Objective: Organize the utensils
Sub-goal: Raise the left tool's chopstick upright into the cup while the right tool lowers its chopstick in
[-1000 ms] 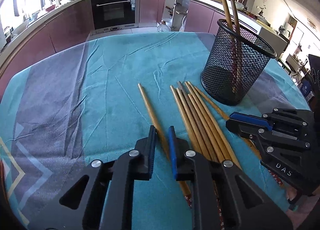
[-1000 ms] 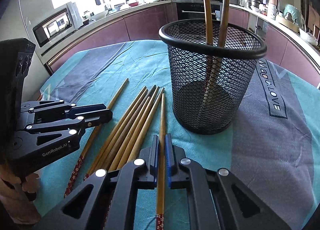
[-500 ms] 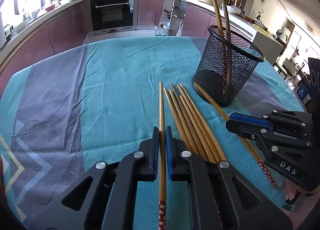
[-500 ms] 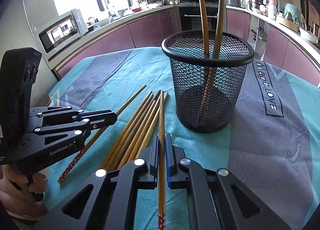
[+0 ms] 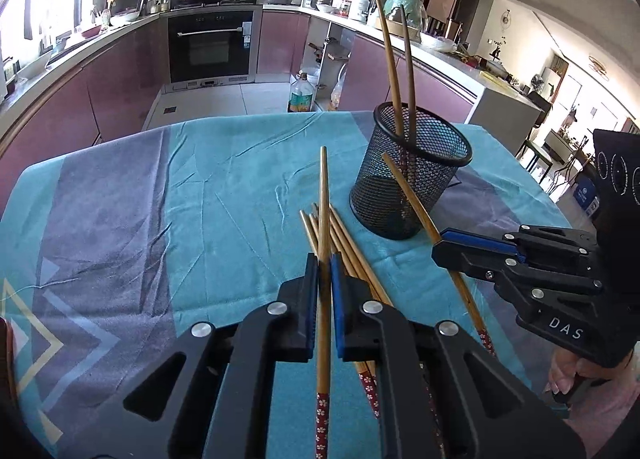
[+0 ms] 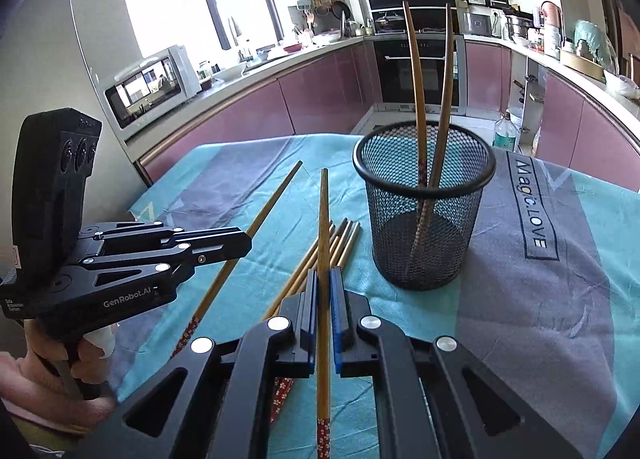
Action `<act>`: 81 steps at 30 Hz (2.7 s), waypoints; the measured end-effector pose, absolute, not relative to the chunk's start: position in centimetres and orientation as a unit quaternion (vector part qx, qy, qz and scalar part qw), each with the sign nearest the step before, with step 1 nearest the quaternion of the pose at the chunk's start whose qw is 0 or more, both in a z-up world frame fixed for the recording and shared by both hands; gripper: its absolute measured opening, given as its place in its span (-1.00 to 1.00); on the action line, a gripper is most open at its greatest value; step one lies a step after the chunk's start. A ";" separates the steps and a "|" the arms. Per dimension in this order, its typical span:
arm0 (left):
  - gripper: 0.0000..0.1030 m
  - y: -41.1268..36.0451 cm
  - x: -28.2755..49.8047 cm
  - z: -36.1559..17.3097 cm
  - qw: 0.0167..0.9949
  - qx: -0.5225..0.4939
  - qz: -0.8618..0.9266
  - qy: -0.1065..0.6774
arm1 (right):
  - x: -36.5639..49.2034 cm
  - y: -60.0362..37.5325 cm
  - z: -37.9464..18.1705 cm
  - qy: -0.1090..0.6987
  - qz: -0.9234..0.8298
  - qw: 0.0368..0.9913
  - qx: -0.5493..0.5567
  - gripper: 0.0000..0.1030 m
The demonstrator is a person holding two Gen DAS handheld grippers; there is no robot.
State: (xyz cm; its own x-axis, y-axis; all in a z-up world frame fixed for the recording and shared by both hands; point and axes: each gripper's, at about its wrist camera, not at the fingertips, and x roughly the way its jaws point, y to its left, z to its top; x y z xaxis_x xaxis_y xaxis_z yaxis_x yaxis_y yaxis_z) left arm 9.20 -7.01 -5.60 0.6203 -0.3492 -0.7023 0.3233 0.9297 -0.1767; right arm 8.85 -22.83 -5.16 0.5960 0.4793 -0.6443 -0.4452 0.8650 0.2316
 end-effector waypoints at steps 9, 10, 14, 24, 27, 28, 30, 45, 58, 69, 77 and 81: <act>-0.86 -6.6 8.2 -2.2 0.905 -0.033 -0.219 0.362 | 8.2 -23.7 -3.1 0.337 0.267 0.902 0.039 -0.90; -0.86 -6.5 8.1 -1.8 0.906 -0.034 -0.221 0.359 | 8.2 -23.8 -3.0 0.334 0.267 0.903 0.041 -0.90; -0.86 -6.2 7.5 -0.3 0.909 -0.043 -0.232 0.344 | 8.1 -24.6 -2.0 0.321 0.268 0.907 0.049 -0.90; -0.86 -5.4 6.7 3.1 0.919 -0.061 -0.242 0.306 | 7.9 -26.3 0.0 0.285 0.262 0.920 0.060 -0.90; -0.86 -5.8 6.9 3.5 0.921 -0.057 -0.238 0.302 | 7.9 -26.4 0.3 0.279 0.262 0.922 0.059 -0.90; -0.86 -6.0 6.9 3.6 0.922 -0.055 -0.237 0.301 | 7.9 -26.5 0.5 0.277 0.263 0.923 0.058 -0.90; -0.86 -6.2 7.0 3.9 0.923 -0.054 -0.238 0.299 | 7.9 -26.5 0.8 0.272 0.262 0.924 0.056 -0.90; -0.86 -7.5 7.8 7.6 0.933 -0.042 -0.254 0.252 | 8.3 -27.9 5.2 0.212 0.246 0.945 0.036 -0.90; -0.86 -9.1 8.2 12.6 0.941 -0.040 -0.269 0.201 | 9.9 -29.4 8.6 0.164 0.232 0.958 0.030 -0.90; -0.86 -11.2 10.4 12.1 0.939 -0.037 -0.263 0.218 | 12.8 -29.6 7.8 0.177 0.212 0.961 0.028 -0.90; -0.86 -13.1 13.3 8.2 0.921 -0.022 -0.266 0.285 | 15.2 -29.2 4.8 0.239 0.211 0.947 0.033 -0.90; -0.86 -13.3 14.7 6.6 0.909 -0.020 -0.273 0.314 | 16.2 -28.9 3.5 0.274 0.208 0.938 0.029 -0.90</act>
